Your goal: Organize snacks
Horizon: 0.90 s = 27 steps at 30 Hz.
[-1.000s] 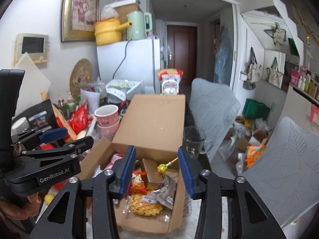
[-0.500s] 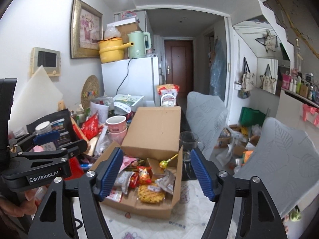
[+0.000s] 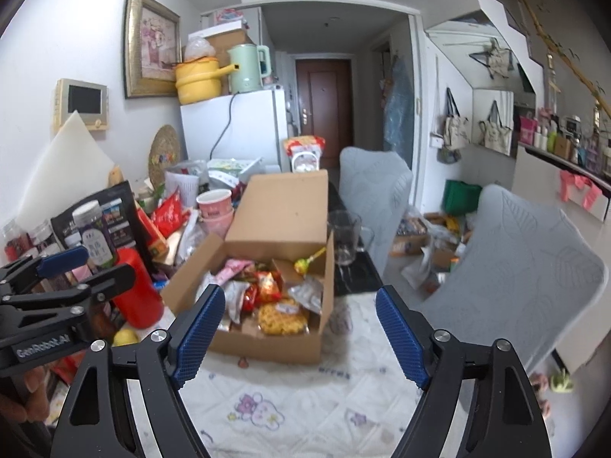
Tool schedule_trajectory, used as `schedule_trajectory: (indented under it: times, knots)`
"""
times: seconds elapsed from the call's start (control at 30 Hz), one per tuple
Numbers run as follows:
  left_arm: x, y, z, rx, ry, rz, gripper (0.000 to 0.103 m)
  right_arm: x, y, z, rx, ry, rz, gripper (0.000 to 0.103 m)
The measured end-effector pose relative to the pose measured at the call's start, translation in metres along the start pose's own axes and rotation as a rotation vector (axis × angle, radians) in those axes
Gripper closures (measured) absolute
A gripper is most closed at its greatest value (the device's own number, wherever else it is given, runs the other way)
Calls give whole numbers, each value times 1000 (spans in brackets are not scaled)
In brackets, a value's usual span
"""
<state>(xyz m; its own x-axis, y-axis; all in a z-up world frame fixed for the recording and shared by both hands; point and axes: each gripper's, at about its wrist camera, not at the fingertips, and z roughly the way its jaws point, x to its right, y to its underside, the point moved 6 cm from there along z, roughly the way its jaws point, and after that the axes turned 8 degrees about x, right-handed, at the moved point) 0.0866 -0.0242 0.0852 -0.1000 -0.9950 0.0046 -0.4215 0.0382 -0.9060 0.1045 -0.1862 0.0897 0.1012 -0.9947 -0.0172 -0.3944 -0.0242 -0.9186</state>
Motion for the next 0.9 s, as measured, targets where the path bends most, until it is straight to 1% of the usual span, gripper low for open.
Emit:
schedule_trajectory:
  times: [0.23, 0.37, 0.9]
  knots:
    - [2, 17, -1, -26, 6, 4, 24, -1, 22, -5, -38, 2, 11, 21]
    - [2, 23, -1, -37, 14, 3, 24, 0, 29, -6, -53, 1, 5, 21]
    - [2, 31, 5, -55, 29, 5, 24, -1, 35, -2, -74, 4, 4, 21]
